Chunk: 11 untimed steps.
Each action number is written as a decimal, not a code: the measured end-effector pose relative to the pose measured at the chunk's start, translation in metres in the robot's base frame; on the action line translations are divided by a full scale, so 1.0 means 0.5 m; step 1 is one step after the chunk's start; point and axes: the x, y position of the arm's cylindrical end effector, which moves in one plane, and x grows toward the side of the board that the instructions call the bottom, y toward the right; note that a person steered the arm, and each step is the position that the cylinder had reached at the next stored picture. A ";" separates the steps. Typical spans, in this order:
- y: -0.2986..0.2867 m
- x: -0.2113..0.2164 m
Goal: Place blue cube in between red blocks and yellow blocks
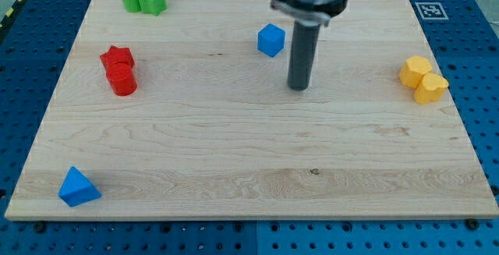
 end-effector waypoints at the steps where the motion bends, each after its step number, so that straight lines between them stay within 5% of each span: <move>1: 0.045 -0.082; 3: 0.019 -0.220; 11: -0.145 -0.100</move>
